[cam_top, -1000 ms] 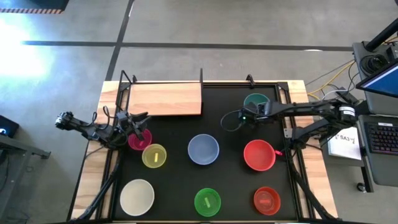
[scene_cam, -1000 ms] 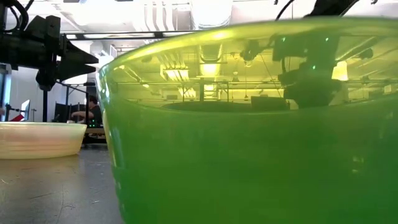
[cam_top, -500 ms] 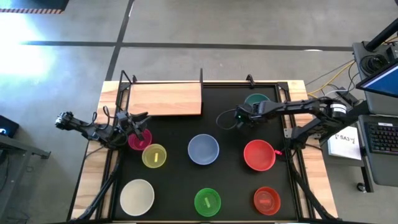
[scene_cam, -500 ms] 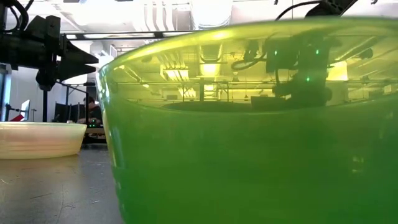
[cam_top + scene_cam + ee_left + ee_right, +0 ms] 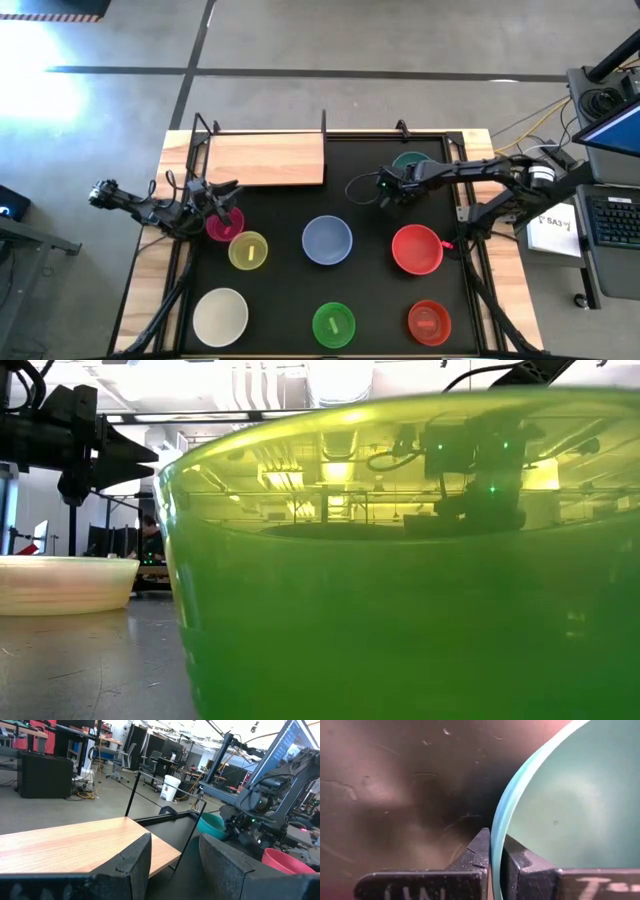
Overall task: Place and stack bowls onto a shelf
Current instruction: Put the dark green bowl on the shelf
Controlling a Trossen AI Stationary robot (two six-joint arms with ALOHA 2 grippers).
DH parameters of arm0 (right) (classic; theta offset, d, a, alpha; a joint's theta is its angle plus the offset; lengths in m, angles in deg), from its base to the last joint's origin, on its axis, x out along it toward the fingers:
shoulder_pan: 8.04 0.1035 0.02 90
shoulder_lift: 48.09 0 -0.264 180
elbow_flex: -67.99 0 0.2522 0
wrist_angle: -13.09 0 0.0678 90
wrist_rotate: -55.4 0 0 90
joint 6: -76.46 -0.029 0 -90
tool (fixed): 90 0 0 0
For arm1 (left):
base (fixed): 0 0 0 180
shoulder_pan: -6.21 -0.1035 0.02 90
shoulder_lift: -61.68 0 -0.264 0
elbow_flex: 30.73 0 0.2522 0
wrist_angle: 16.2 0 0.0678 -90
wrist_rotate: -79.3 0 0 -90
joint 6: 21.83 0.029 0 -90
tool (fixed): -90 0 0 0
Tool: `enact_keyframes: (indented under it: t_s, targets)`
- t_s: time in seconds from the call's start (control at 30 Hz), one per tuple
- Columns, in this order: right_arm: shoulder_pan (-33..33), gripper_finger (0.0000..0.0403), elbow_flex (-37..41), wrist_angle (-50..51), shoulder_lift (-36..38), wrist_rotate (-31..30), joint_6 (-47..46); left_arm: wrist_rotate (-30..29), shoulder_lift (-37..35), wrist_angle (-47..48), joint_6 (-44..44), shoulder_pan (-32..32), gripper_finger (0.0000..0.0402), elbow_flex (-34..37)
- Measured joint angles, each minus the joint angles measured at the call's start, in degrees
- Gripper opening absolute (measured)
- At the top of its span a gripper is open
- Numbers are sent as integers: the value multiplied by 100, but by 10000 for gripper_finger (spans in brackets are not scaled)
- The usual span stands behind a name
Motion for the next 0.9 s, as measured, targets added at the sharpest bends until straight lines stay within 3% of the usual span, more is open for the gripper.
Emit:
enact_keyframes:
  t_s: [0.9]
  targets:
    - [17,8,0,-1232,590,2160,829,-49,0,-87,1,-1,150,0]
